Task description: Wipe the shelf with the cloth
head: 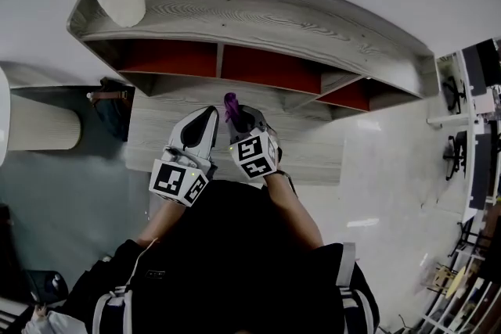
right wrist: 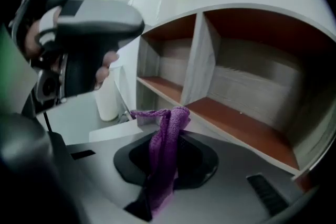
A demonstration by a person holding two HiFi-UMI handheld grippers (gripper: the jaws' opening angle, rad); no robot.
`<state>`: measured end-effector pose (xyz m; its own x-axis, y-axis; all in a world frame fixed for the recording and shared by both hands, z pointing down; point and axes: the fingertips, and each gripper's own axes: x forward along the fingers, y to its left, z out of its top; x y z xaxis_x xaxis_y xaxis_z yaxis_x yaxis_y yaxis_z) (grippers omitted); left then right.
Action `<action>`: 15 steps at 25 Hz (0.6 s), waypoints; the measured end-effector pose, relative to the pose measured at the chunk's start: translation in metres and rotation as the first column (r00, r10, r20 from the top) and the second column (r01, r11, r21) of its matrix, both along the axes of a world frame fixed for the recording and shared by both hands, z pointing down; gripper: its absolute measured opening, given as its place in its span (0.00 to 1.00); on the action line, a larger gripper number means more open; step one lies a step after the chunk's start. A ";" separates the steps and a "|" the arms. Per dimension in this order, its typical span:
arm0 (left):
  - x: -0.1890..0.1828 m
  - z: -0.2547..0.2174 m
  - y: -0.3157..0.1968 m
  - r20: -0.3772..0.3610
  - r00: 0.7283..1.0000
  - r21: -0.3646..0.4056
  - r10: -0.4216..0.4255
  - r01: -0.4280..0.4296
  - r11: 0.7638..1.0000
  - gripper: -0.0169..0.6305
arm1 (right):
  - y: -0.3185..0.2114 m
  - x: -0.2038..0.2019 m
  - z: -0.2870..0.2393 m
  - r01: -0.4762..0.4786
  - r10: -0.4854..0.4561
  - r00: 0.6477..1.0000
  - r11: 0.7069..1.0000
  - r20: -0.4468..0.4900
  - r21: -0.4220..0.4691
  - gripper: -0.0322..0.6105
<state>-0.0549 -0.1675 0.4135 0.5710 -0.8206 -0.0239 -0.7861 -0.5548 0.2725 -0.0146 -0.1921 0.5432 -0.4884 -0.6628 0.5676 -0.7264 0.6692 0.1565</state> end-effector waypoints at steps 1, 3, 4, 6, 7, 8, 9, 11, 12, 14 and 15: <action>0.002 -0.001 0.000 0.000 1.000 0.000 0.002 -0.002 1.000 0.03 | -0.002 0.006 -0.010 -0.034 0.033 0.999 0.999 0.041 0.011 0.13; 0.006 -0.003 0.000 0.003 1.000 0.001 0.006 -0.006 1.000 0.03 | -0.006 0.019 -0.029 -0.094 0.090 0.989 0.995 0.118 0.031 0.13; 0.008 -0.003 0.000 0.005 1.000 0.002 0.008 -0.008 1.000 0.03 | -0.007 0.026 -0.039 -0.124 0.116 0.981 0.992 0.154 0.039 0.13; 0.012 -0.005 0.001 0.009 1.000 0.006 0.011 -0.012 1.000 0.03 | -0.009 0.040 -0.058 -0.179 0.163 0.960 0.982 0.228 0.055 0.13; 0.014 -0.006 0.001 0.012 1.000 0.009 0.013 -0.013 1.000 0.03 | -0.009 0.046 -0.068 -0.205 0.182 0.947 0.977 0.264 0.064 0.13; 0.015 -0.007 0.001 0.015 1.000 0.013 0.014 -0.014 1.000 0.03 | -0.009 0.053 -0.077 -0.231 0.199 0.933 0.970 0.300 0.074 0.13; 0.017 -0.008 0.001 0.017 1.000 0.016 0.014 -0.015 1.000 0.03 | -0.008 0.060 -0.087 -0.258 0.216 0.918 0.962 0.333 0.086 0.13; 0.021 -0.007 0.003 0.023 1.000 0.017 0.017 -0.017 1.000 0.03 | -0.003 0.075 -0.103 -0.315 0.249 0.886 0.942 0.392 0.113 0.13; 0.023 -0.006 0.004 0.026 0.999 0.014 0.019 -0.020 1.000 0.03 | 0.000 0.082 -0.108 -0.342 0.265 0.871 0.932 0.414 0.122 0.13; 0.027 -0.002 0.007 0.033 0.999 0.005 0.025 -0.025 1.000 0.03 | 0.007 0.093 -0.109 -0.382 0.293 0.847 0.916 0.443 0.125 0.13; 0.030 0.000 0.008 0.035 0.999 0.000 0.028 -0.028 1.000 0.03 | 0.011 0.096 -0.107 -0.395 0.304 0.839 0.910 0.452 0.121 0.13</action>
<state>-0.0252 -0.1593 0.4134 0.5939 -0.8046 -0.0039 -0.7795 -0.5766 0.2448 0.0818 -0.1813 0.4363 -0.3601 -0.9111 0.2004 -0.9324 0.3447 -0.1087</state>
